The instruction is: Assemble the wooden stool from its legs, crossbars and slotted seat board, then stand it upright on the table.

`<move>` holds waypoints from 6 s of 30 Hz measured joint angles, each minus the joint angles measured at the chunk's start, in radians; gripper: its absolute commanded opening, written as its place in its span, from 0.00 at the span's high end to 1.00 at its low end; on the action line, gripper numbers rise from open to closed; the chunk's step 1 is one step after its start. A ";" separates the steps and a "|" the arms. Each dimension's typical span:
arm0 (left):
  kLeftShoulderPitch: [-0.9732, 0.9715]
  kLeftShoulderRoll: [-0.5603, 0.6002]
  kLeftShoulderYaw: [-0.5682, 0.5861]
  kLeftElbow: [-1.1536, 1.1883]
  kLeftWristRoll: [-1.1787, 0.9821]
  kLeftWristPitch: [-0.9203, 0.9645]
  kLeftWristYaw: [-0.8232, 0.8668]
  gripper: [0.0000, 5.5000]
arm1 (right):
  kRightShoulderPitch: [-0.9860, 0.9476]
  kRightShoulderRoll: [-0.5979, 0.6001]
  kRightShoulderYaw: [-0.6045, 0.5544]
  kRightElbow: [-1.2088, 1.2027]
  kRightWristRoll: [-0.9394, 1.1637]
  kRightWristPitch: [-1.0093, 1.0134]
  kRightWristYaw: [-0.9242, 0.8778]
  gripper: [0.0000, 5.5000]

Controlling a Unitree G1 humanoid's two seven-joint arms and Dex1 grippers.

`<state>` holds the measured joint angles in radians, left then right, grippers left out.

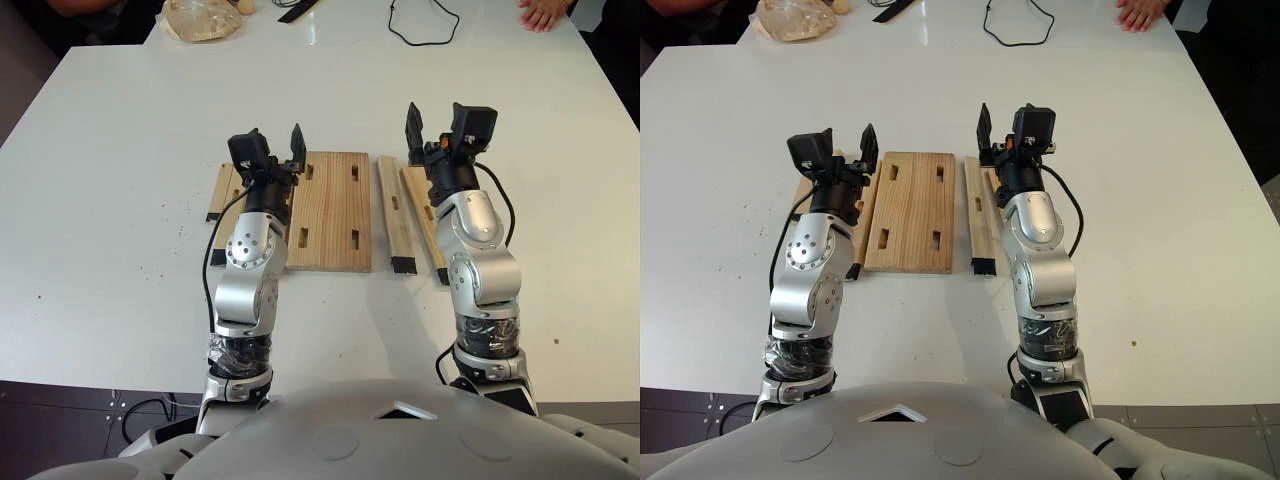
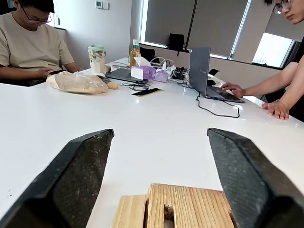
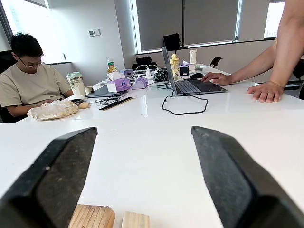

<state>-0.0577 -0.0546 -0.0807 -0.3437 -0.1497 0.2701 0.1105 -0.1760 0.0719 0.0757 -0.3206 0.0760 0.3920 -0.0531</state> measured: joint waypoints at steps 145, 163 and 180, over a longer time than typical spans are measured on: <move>0.159 0.530 0.318 0.452 -0.149 -0.019 -0.698 0.34 | -0.290 -0.088 -0.044 0.444 -0.174 -0.334 -0.023 0.34; 0.113 0.516 0.280 0.452 -0.129 0.066 -0.577 0.70 | -0.285 -0.089 -0.048 0.452 -0.174 -0.335 -0.031 0.34; -0.304 0.486 0.477 0.315 -0.557 0.132 -0.638 0.76 | -0.359 -0.127 -0.125 0.403 0.154 -0.182 0.287 0.34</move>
<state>-0.3614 0.4309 0.3963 -0.0287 -0.7069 0.4019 -0.5279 -0.5345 -0.0547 -0.0489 0.0826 0.2304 0.2097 0.2339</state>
